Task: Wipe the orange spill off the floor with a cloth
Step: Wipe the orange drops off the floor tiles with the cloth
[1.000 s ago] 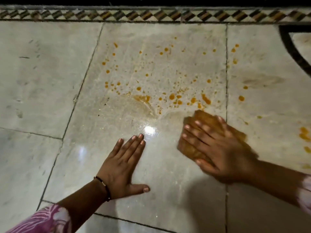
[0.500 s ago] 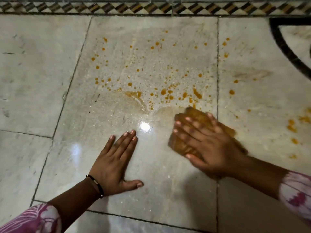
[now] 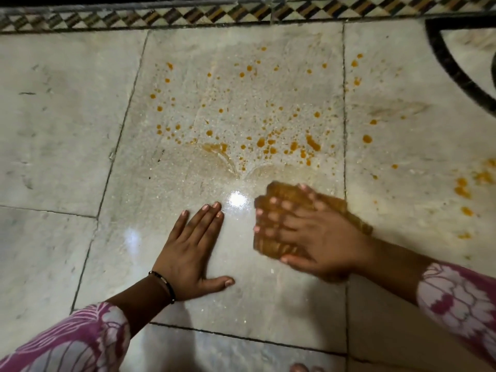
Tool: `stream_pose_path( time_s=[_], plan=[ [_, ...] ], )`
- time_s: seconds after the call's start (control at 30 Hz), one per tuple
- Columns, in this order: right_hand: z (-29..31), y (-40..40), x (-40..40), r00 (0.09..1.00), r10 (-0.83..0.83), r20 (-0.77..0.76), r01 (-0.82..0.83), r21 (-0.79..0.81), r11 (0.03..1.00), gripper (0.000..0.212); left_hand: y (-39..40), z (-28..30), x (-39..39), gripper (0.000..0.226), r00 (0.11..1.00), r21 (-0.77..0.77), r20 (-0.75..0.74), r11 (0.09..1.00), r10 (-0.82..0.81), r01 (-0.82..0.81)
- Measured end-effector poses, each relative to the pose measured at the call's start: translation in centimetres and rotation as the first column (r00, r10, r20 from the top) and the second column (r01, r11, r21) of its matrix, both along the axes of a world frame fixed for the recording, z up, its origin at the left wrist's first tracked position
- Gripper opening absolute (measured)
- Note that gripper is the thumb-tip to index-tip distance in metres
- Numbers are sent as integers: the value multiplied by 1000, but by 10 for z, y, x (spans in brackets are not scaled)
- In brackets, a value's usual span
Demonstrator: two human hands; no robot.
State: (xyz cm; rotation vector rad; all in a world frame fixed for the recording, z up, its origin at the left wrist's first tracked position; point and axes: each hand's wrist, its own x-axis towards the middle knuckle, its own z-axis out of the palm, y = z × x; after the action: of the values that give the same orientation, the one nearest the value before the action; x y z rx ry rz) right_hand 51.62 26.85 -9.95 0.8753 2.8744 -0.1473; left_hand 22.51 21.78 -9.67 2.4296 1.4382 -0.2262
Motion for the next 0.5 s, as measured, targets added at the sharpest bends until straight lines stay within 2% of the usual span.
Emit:
stream_pose_path(
  time_s=[0.1, 0.2, 0.27, 0.37, 0.43, 0.5],
  plan=[
    [7, -1, 40, 941, -336, 23, 337, -3, 942, 63, 1, -3, -2, 110, 1000, 14, 19, 1000, -5, 5],
    [13, -44, 72, 880, -474, 11, 474, 1, 881, 65, -1, -6, -4, 106, 996, 84, 94, 996, -6, -2],
    [12, -80, 69, 904, -427, -13, 427, -18, 904, 63, -5, -5, -2, 100, 982, 145, 188, 989, 10, -38],
    [7, -103, 43, 968, -240, -73, 234, -80, 969, 58, -11, 3, 18, 99, 954, 186, 296, 982, -38, -18],
    [4, -86, 28, 993, -97, -64, 90, -109, 990, 57, -14, 6, 45, 104, 942, 209, 302, 974, -144, 82],
    [3, -57, 27, 997, -73, -21, 71, -83, 994, 57, -15, 4, 76, 109, 949, 184, 283, 979, -141, 91]
  ],
)
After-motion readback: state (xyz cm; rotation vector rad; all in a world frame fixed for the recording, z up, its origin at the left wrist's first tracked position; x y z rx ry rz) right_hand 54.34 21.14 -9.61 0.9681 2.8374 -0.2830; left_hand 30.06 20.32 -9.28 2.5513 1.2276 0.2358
